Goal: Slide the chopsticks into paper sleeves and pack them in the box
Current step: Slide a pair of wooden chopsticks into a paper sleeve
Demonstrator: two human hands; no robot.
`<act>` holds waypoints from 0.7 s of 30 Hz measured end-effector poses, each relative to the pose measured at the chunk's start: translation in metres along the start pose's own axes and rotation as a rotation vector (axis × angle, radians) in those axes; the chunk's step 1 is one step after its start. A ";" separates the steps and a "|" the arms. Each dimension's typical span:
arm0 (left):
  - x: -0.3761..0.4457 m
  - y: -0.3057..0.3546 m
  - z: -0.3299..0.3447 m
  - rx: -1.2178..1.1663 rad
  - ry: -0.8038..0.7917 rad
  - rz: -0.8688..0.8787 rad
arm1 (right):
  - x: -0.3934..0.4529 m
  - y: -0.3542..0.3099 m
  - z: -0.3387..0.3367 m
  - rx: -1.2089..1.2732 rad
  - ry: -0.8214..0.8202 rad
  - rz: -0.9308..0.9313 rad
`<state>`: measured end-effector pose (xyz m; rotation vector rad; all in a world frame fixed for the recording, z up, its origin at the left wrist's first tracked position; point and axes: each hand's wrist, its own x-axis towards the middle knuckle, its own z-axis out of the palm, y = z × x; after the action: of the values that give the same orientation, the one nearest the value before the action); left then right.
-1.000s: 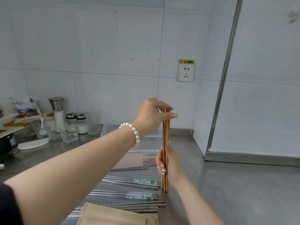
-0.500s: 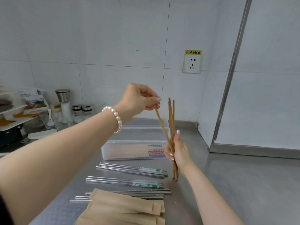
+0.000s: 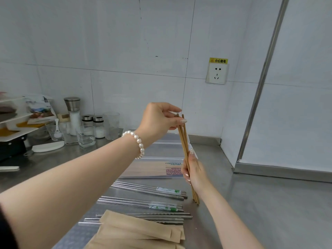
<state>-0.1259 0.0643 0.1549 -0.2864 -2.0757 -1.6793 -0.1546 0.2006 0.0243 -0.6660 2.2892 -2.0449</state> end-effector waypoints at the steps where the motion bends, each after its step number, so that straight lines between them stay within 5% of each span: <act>1: 0.001 0.001 0.001 0.016 0.002 0.015 | -0.001 -0.002 0.001 0.006 -0.011 0.001; 15: -0.004 -0.007 -0.029 -0.105 0.053 -0.052 | 0.000 0.003 -0.005 -0.026 0.016 0.107; 21: -0.009 -0.022 -0.077 -0.297 0.214 -0.143 | 0.004 0.001 -0.017 -0.217 0.274 -0.117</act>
<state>-0.1114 -0.0141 0.1437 -0.0463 -1.7272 -2.0099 -0.1632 0.2154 0.0272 -0.5685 2.7163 -2.0705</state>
